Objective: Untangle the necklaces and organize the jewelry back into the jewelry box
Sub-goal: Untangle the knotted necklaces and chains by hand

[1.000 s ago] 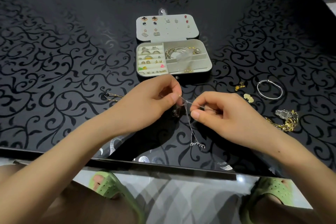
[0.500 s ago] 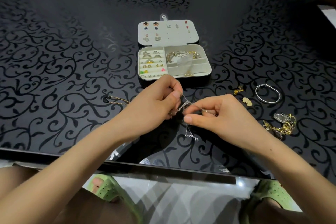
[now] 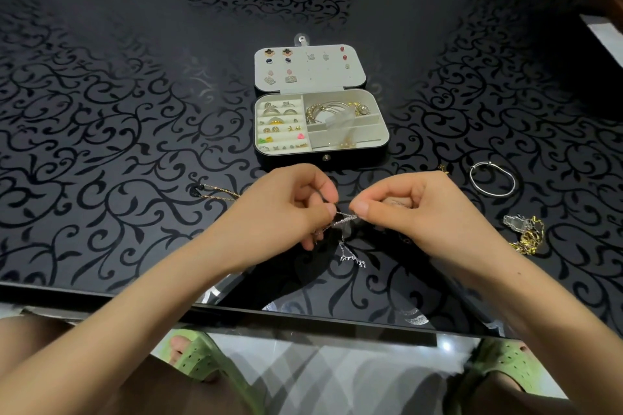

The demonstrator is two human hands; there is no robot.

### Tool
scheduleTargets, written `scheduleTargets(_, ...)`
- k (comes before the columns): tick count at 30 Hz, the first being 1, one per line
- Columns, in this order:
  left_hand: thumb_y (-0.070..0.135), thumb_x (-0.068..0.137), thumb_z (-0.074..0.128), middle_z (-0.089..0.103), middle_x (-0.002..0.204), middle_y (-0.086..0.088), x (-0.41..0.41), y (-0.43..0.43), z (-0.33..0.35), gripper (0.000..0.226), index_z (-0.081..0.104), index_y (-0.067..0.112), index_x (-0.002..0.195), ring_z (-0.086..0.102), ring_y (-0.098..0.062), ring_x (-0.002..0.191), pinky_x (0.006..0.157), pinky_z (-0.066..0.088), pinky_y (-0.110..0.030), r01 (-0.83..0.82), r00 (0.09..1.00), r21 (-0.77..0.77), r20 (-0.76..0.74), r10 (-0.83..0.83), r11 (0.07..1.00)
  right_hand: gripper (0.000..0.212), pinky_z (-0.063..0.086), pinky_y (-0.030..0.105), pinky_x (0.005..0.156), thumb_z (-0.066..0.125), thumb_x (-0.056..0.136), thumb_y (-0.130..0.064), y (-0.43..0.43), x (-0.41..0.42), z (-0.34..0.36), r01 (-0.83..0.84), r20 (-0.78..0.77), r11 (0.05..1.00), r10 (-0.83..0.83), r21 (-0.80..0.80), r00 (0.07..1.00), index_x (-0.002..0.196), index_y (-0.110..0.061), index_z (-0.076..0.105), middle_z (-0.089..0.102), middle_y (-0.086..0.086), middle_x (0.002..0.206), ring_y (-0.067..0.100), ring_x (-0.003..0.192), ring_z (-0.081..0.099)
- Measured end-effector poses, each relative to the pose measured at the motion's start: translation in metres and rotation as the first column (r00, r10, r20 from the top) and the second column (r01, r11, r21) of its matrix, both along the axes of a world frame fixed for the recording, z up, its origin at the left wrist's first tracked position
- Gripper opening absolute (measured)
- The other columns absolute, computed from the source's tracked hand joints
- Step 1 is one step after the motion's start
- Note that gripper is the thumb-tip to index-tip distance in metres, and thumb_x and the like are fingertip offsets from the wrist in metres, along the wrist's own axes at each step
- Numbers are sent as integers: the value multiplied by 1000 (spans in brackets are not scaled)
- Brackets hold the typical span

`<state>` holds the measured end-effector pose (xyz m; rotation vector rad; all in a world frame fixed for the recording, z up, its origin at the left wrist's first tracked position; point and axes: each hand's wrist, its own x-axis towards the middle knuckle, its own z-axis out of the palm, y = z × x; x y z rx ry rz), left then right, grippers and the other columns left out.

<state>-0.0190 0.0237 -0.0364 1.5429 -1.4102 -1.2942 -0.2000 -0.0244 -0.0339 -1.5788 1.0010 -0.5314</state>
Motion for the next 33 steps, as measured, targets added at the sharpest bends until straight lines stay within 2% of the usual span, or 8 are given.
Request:
scheduleTargets(5,15,72,63,56,55,4,-1,-2,1,7,65,13,78,62,-21,56,66,54,-39,-21,1000,45,23,20,999,10,23,13,47,70,81,-20,0,-1,2,-4,-26,999,4,-36,1000,74,-13,74,40,-4,48,7,47,29)
scheduleTargets(7,12,76,65,56,56,0,-3,-3,2,4,67,14,73,62,-20,55,69,54,-40,-19,999,58,46,17,998,10,23,12,46,70,81,-20,0,-2,4,-30,-38,998,28,-48,999,75,-12,74,39,-6,46,5,46,28)
scheduleTargets(10,7,81,65,52,55,-4,-4,-2,4,12,69,12,71,60,-17,51,64,51,-33,-20,998,73,60,15,997,10,23,9,44,72,79,-21,0,-3,6,-78,-79,995,73,-58,994,74,-12,74,35,-12,42,4,42,25)
scheduleTargets(16,7,81,67,47,46,3,-6,-2,6,8,70,9,74,55,-10,44,55,46,-20,26,998,101,62,-32,995,10,25,14,47,72,76,-26,0,-2,6,-113,-195,983,84,-145,977,69,-19,70,29,-7,44,8,45,24)
scheduleTargets(21,7,82,67,49,49,1,-6,-2,4,8,70,6,74,54,-13,48,54,49,-24,16,1000,128,9,-18,992,9,24,14,46,66,83,-22,0,1,3,-148,-163,978,124,-147,979,75,-17,68,29,-8,45,8,46,24)
scheduleTargets(24,5,80,67,57,52,0,-7,-2,4,9,70,7,72,59,-19,57,58,52,-29,-9,1000,124,-15,10,992,8,25,15,47,65,84,-20,-1,1,2,-164,-124,979,149,-120,981,78,-16,68,30,-6,48,8,47,25)
scheduleTargets(28,5,79,68,64,57,-5,-8,0,7,9,71,8,71,60,-18,57,55,52,-25,-45,998,99,-36,49,994,7,25,14,47,66,83,-18,-1,1,2,-153,-102,982,142,-107,985,78,-14,67,30,-7,47,8,47,25)
scheduleTargets(33,9,79,70,65,68,-12,-7,1,9,8,71,12,72,62,-22,64,54,52,-28,-35,997,47,-60,38,998,10,25,12,45,61,87,-17,-2,1,5,-196,-67,980,193,-39,979,79,-12,64,35,2,55,6,47,26)
